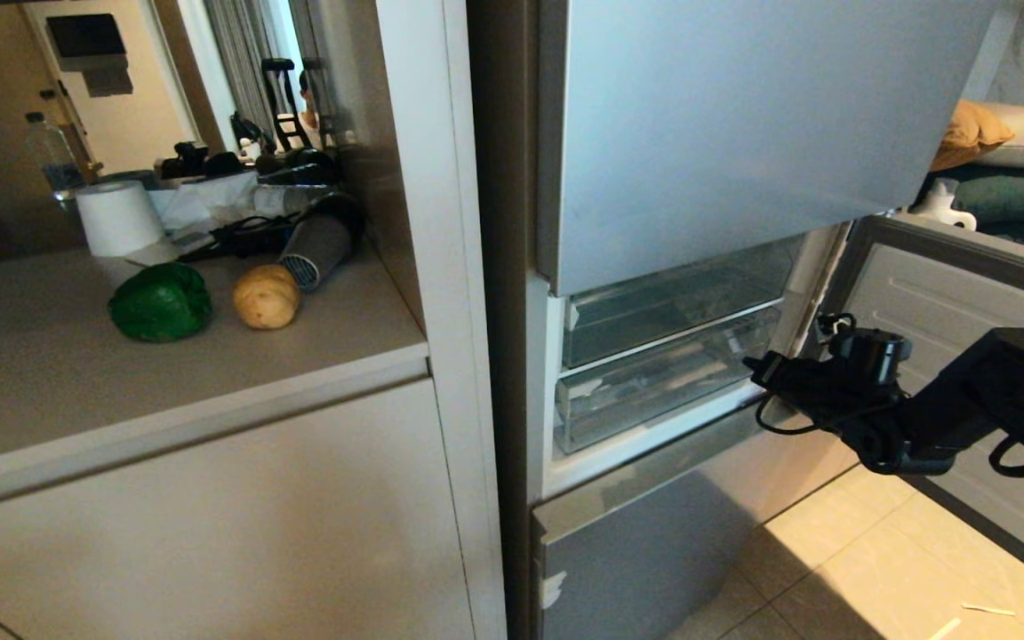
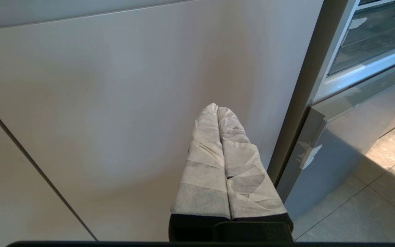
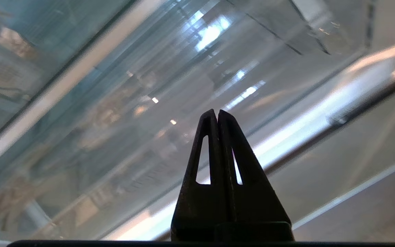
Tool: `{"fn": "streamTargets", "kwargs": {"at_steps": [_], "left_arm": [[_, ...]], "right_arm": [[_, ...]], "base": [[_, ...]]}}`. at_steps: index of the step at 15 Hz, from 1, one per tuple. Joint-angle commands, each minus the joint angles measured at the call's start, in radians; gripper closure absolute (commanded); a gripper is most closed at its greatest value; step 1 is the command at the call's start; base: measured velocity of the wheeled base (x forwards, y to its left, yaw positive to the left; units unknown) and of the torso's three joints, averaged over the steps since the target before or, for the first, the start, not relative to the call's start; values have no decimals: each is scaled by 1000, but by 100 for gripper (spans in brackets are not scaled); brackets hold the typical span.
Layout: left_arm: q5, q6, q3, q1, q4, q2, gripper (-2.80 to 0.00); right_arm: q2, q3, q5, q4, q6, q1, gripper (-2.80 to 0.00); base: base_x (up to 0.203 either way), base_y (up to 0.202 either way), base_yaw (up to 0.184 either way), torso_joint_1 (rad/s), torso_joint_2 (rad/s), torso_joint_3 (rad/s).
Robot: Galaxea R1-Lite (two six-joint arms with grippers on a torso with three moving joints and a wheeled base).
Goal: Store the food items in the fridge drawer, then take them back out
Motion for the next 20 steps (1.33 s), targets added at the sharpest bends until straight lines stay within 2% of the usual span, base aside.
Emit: {"fn": "streamTargets", "kwargs": {"at_steps": [1, 3, 6, 12, 14, 15, 18, 20], "left_arm": [[0, 0, 11, 0, 0, 1, 0], [0, 0, 11, 0, 0, 1, 0], [0, 0, 11, 0, 0, 1, 0], [0, 0, 11, 0, 0, 1, 0], [0, 0, 11, 0, 0, 1, 0], [0, 0, 11, 0, 0, 1, 0], [0, 0, 11, 0, 0, 1, 0], [0, 0, 11, 0, 0, 1, 0]], "right_arm": [[-7, 14, 0, -5, 4, 8, 0], [-53, 93, -3, -4, -2, -1, 0], [-241, 308, -4, -5, -25, -46, 0], [-833, 778, 1, 9, -72, -256, 0], [-993, 937, 1, 16, -84, -289, 0], [-1076, 1031, 0, 19, -111, -301, 0], [-1261, 1254, -8, 26, -290, -316, 0], [-1358, 1272, -113, 85, -320, -321, 0]], "base": [[0, 0, 0, 0, 0, 0], [0, 0, 0, 0, 0, 0], [0, 0, 0, 0, 0, 0], [0, 0, 0, 0, 0, 0], [0, 0, 0, 0, 0, 0], [0, 0, 0, 0, 0, 0], [0, 0, 0, 0, 0, 0], [0, 0, 0, 0, 0, 0]]}}
